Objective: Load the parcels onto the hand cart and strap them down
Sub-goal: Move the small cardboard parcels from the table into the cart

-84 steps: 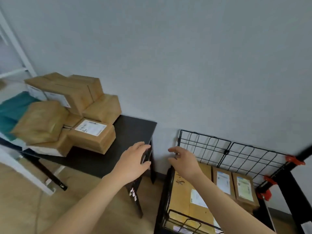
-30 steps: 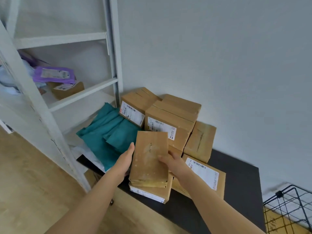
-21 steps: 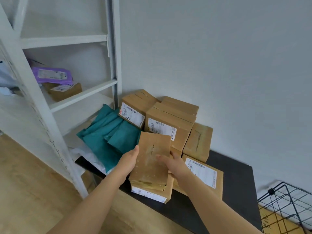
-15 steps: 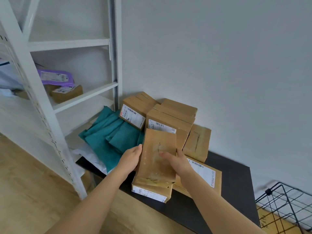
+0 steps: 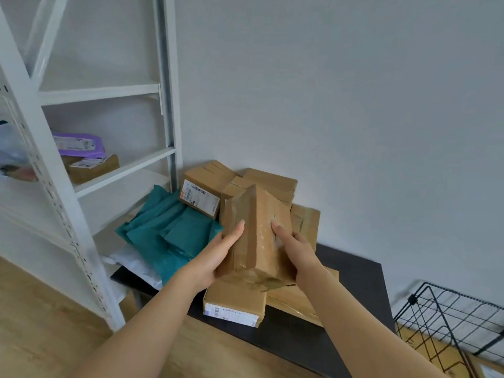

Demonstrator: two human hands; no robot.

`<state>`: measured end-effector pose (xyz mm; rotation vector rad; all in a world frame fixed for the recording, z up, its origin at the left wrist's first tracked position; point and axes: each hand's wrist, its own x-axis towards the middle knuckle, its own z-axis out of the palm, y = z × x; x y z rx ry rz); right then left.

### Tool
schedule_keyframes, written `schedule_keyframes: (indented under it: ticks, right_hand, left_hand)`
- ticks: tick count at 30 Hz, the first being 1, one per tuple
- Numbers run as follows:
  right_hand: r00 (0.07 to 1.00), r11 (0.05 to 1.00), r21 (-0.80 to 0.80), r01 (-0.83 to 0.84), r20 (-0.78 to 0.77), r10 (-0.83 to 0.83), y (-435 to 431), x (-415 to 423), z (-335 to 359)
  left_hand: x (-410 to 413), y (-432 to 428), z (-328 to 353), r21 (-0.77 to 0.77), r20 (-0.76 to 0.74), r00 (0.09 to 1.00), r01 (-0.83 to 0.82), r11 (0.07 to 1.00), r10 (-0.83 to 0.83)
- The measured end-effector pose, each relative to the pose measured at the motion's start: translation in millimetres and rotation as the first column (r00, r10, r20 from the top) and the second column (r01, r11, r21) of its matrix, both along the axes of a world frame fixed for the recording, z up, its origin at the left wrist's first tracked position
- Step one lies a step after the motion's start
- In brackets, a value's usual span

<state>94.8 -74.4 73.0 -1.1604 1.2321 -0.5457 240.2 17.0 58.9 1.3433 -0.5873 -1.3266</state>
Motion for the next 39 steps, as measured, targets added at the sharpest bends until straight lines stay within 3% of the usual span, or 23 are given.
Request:
schedule_keyframes:
  ticks: [4, 8, 12, 16, 18, 21, 28, 33, 36, 39]
  right_hand:
    - [0.986, 0.981, -0.184, -0.061, -0.164, 0.03, 0, -3, 9]
    - [0.966, 0.971, -0.104, -0.214, -0.172, 0.194, 5, -11, 18]
    - [0.989, 0.991, 0.06, -0.122, 0.089, 0.117, 4, -37, 16]
    - [0.922, 0.975, 0.17, -0.141, 0.382, 0.067, 1, -62, 9]
    - [0.874, 0.963, 0.196, -0.186, 0.48, 0.071, 3, -69, 12]
    - [0.851, 0.955, 0.239, -0.176, 0.525, 0.026, 3, -78, 14]
    - [0.971, 0.975, 0.181, 0.131, 0.177, -0.163, -9, -106, 4]
    - [0.991, 0.995, 0.086, 0.048, 0.122, -0.059, -3, -129, 10]
    - [0.995, 0.992, 0.09, 0.083, 0.055, -0.089, 0, -151, 18]
    - [0.993, 0.991, 0.069, 0.117, 0.02, -0.119, 1, -179, 19]
  left_hand:
    - [-10, -9, -6, 0.089, -0.089, 0.993, -0.071, 0.994, 0.079]
    - [-16, -14, 3, 0.093, -0.087, 0.99, -0.1, 0.991, 0.108]
    - [-20, -18, 17, -0.012, -0.091, 0.991, -0.098, 0.995, 0.096]
    - [-28, -22, 16, 0.022, 0.117, 0.991, -0.071, 0.997, 0.068]
    - [-36, -21, 15, 0.112, -0.017, 1.0, -0.002, 0.994, 0.004]
    - [-46, -22, 14, 0.108, -0.208, 0.977, 0.079, 0.991, -0.055]
    - [-73, -37, 9, -0.022, 0.023, 0.998, 0.055, 0.998, -0.054]
    - [-101, -38, 15, -0.066, 0.061, 0.991, 0.127, 0.99, -0.123]
    - [-119, -44, 14, -0.053, 0.203, 0.963, 0.191, 0.98, -0.177]
    - [-146, -52, 16, -0.074, 0.233, 0.953, 0.214, 0.974, -0.192]
